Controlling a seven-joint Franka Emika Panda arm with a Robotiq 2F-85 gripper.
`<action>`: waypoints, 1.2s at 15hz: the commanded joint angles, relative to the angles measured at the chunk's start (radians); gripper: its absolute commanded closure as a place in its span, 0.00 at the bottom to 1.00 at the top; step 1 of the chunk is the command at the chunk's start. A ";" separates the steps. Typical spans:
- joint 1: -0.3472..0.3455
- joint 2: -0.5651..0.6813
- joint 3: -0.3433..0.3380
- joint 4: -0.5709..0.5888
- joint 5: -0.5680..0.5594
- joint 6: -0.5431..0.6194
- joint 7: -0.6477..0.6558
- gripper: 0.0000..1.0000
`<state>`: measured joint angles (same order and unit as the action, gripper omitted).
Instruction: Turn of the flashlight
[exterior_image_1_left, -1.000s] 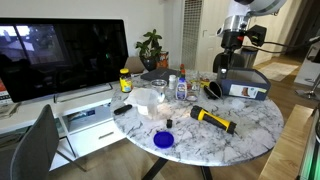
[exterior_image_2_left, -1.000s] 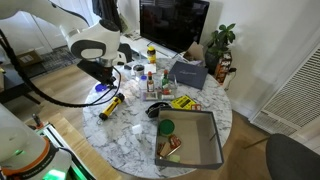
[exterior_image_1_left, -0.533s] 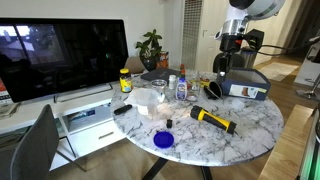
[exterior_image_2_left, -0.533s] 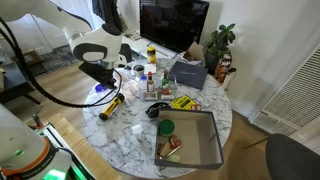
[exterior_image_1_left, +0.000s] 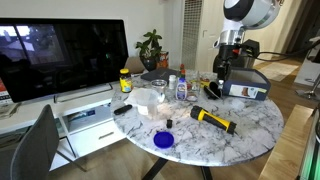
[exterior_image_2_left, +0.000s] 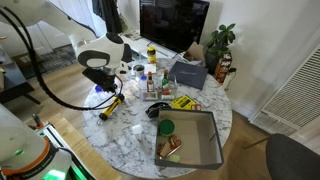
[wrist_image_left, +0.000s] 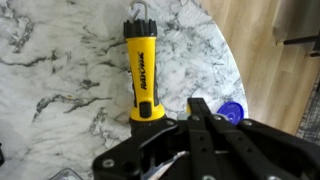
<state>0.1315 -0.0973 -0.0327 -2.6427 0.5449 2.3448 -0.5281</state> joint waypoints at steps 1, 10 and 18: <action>-0.004 0.122 0.034 0.017 0.087 0.065 -0.040 1.00; -0.081 0.319 0.114 0.085 0.143 0.196 -0.083 1.00; -0.134 0.412 0.165 0.148 0.123 0.216 -0.085 1.00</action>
<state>0.0248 0.2731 0.1024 -2.5165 0.6731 2.5345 -0.6000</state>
